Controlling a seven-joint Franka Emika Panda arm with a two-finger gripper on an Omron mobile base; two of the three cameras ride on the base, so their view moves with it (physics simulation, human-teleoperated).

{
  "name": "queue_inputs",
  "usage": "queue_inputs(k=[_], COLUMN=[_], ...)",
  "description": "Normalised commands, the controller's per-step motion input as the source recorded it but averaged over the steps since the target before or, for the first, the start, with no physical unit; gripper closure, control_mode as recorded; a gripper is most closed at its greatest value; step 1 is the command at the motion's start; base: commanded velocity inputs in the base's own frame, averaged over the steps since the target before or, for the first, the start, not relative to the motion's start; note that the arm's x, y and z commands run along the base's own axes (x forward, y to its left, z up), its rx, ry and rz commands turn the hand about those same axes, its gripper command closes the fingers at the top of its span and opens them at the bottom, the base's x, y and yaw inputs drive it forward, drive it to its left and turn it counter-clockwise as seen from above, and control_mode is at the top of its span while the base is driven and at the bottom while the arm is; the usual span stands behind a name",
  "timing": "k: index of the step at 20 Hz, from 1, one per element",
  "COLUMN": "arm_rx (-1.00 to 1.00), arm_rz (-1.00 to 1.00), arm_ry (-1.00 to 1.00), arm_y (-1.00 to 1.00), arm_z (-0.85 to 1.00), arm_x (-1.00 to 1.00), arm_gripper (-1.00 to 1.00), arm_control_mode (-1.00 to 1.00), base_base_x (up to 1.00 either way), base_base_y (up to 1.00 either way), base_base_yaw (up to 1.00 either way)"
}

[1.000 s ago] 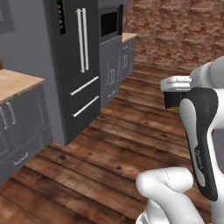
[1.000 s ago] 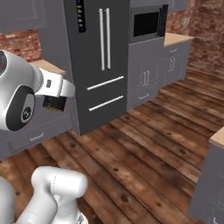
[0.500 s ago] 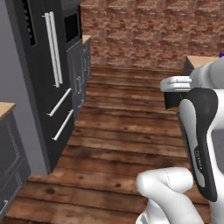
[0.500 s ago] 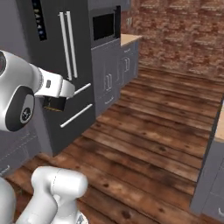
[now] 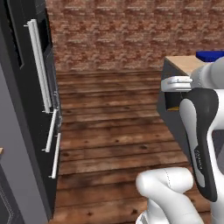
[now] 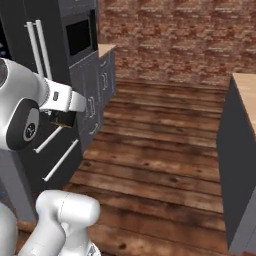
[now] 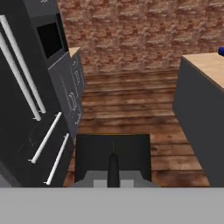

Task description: There is a tray on the dining counter. Grab the cup, mug, and pitcher and place them on the tray. The pitcher may be placed next to the tray if it cannot fit the tray.

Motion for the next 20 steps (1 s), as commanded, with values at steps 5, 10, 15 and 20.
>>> queue_inputs(k=[5, 10, 15, 20], arm_rx=[0.0, 0.0, 0.0, 0.0], arm_rz=[0.0, 0.0, 0.0, 0.0], arm_ry=[0.0, 0.0, 0.0, 0.0], arm_y=[0.0, 0.0, 0.0, 0.0], arm_z=[0.0, 0.0, 0.0, 0.0], arm_x=[0.0, 0.0, 0.0, 0.0], arm_gripper=[1.0, 1.0, 1.0, 1.0], arm_control_mode=[1.0, 1.0, 1.0, 1.0], base_base_x=[1.0, 1.0, 1.0, 1.0], base_base_y=[0.36, 0.0, 0.05, 0.58], base_base_yaw=[-0.36, -0.26, -0.26, -0.34])
